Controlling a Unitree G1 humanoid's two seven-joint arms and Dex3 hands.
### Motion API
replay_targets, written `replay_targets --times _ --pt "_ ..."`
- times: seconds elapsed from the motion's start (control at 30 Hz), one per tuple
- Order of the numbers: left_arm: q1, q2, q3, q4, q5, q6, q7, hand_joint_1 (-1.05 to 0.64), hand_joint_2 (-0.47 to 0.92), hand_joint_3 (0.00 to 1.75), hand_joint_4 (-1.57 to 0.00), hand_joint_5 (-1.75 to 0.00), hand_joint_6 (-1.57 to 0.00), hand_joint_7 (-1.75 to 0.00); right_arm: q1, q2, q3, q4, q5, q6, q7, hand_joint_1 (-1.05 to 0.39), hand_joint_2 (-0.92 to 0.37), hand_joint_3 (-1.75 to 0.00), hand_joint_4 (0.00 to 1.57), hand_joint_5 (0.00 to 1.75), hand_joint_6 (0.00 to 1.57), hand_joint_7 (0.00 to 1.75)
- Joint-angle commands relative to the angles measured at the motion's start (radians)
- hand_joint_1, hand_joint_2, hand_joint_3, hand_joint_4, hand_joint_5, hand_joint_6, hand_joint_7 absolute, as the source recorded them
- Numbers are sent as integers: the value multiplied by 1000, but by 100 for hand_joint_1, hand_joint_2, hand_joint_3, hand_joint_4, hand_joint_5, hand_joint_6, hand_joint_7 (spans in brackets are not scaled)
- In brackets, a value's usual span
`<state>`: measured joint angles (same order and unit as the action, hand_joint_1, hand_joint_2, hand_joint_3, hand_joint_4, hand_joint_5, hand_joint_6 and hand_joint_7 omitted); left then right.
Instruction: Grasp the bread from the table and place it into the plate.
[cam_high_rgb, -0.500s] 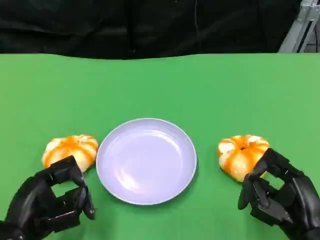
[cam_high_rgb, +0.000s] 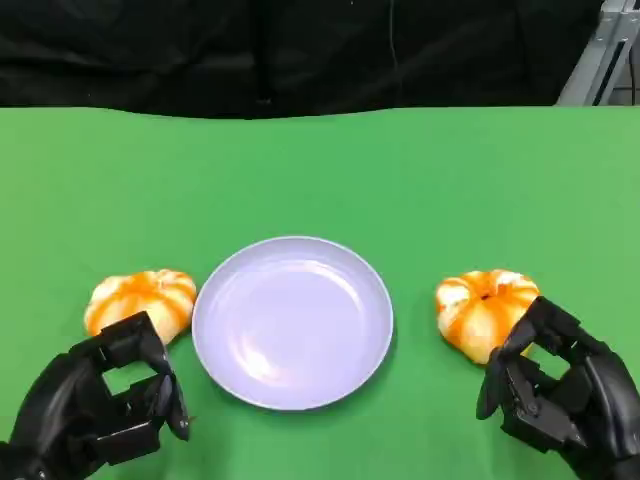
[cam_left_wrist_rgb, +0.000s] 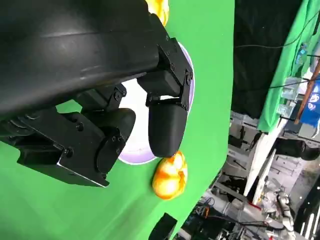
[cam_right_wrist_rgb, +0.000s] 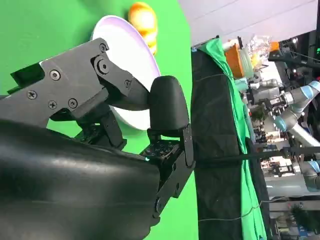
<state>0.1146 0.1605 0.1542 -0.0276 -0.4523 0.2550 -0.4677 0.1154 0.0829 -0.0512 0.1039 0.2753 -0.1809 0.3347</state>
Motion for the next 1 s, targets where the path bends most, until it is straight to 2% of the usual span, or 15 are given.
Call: replay_targets --times 0.03,0.17,0.2,0.23,0.27,0.3,0.37,0.43,0.5,0.53,0.57,0.67,0.77,0.87,1.0 --pt "4 10 8 8 12 -33 -6 9 63 134 -85 -175 -67 -175 2 -9 -1 -5 9 -6 1 -14 -62 -104 84 175 64 165" --pt "7 -16 5 39 72 -159 19 12 62 128 -79 -175 -64 -175 0 -6 -2 2 11 -16 3 -14 -63 -103 84 175 63 165" --pt "12 -27 -1 48 135 -233 61 12 62 126 -79 -175 -64 -175 1 -6 -2 1 10 -16 3 -14 -63 -103 84 175 63 165" --pt "16 -34 -11 65 214 -327 109 10 61 117 -74 -168 -65 -159 2 -7 -1 -3 8 -11 0 -14 -63 -103 84 175 63 165" --pt "18 -37 -20 81 280 -404 147 6 63 98 -70 -150 -69 -132 3 -7 0 -5 7 -8 -2 -14 -63 -103 84 175 63 165" --pt "17 -38 -28 101 333 -478 175 3 65 88 -69 -140 -71 -120 3 -8 0 -6 7 -7 -3 -14 -63 -103 84 175 63 165" --pt "10 -34 -36 136 389 -565 204 -10 77 53 -67 -107 -78 -79 2 -8 0 -6 5 -8 -3 -14 -63 -103 84 175 64 166" --pt "-1 -17 -45 171 443 -643 226 -22 89 27 -66 -81 -81 -48 2 -10 0 -7 6 -6 -3 -14 -63 -103 84 175 64 166" --pt "-11 12 -52 193 530 -701 266 -26 91 21 -66 -73 -81 -38 3 -11 0 -11 10 2 -1 -14 -63 -103 84 175 64 166" --pt "-16 29 -56 200 582 -725 292 -43 92 23 -58 -52 -74 -21 4 -12 1 -13 12 7 1 -14 -64 -103 84 175 63 166" --pt "-20 50 -61 199 650 -736 326 -51 92 24 -55 -42 -72 -14 4 -13 0 -14 14 8 2 -13 -64 -103 84 175 63 166" --pt "-35 111 -79 164 844 -689 417 -75 92 28 -39 -20 -56 -2 2 -12 -2 -10 14 8 0 -13 -63 -103 84 175 64 165" --pt "-67 154 -101 159 982 -645 490 -87 92 24 -30 -12 -50 0 2 -11 -1 -17 12 22 -9 -13 -63 -103 84 175 64 165" --pt "-110 185 -130 178 1083 -603 556 -88 92 16 -30 -10 -50 0 -1 -12 -4 -6 19 11 5 -12 -64 -104 84 175 63 165" --pt "-119 201 -153 181 1103 -579 585 -89 92 14 -30 -9 -50 0 -2 -12 -5 -3 19 10 7 -12 -63 -104 83 175 63 166"
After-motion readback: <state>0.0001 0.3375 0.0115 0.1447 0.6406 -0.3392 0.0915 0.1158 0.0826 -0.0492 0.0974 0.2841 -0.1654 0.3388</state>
